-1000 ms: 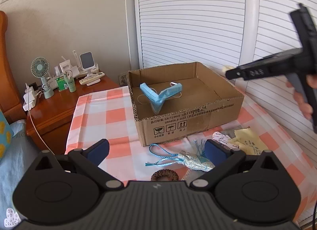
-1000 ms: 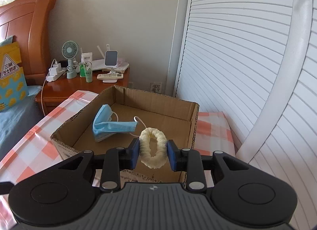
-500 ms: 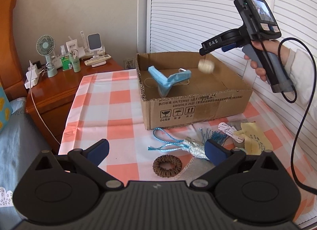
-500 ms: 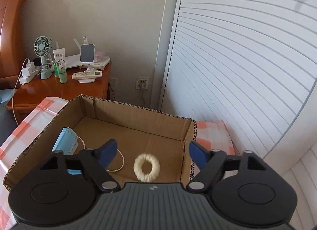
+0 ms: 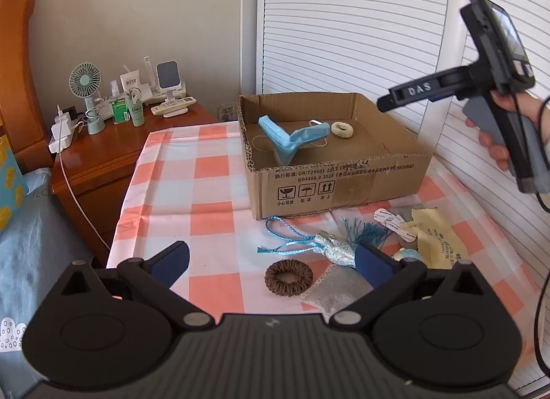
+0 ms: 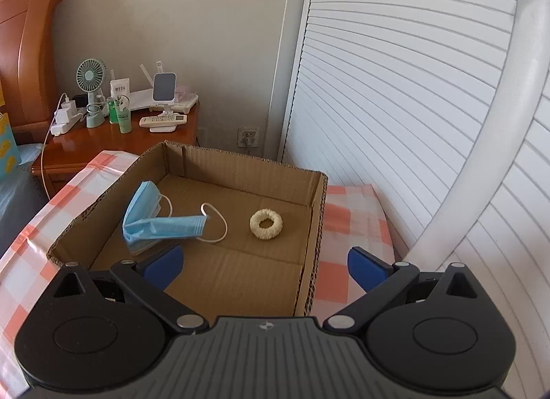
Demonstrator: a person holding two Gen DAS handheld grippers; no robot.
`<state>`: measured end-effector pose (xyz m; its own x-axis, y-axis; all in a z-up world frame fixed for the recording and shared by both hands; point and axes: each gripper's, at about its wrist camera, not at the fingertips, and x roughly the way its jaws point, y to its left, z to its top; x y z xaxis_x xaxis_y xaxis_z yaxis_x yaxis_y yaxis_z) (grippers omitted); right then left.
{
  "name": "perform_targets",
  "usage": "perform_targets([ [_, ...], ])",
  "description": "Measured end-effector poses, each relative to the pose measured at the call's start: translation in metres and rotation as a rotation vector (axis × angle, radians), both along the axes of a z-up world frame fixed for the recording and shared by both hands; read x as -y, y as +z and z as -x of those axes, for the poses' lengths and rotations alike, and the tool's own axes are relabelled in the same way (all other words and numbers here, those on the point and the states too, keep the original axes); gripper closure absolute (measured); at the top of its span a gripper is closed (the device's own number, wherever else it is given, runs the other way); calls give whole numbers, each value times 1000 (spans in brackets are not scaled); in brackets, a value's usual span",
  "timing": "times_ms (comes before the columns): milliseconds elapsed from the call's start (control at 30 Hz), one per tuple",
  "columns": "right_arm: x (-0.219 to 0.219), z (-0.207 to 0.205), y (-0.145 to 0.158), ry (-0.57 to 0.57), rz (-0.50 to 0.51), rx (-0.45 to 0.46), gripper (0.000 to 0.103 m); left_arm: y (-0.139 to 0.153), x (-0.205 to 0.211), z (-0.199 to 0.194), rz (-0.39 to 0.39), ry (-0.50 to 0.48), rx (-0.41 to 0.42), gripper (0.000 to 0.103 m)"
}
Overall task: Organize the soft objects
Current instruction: 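Withdraw both grippers from the box back over the remaining items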
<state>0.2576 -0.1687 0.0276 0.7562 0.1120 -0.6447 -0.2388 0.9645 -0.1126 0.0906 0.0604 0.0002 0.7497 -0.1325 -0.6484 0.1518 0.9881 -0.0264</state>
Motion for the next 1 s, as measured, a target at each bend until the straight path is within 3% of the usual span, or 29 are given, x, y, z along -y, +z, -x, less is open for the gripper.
perform_targets([
  [233,15,45,-24,-45,-9,-31,0,1,4,5,-3,-10,0,1],
  [433,28,76,-61,-113,-72,-110,0,-2,11,5,-6,-32,-9,1],
  [667,19,98,-96,-118,-34,-160,0,-11,16,5,-10,-44,-35,1],
  [1000,36,118,-110,-199,-34,-173,0,-20,21,9,-16,-44,-62,1],
])
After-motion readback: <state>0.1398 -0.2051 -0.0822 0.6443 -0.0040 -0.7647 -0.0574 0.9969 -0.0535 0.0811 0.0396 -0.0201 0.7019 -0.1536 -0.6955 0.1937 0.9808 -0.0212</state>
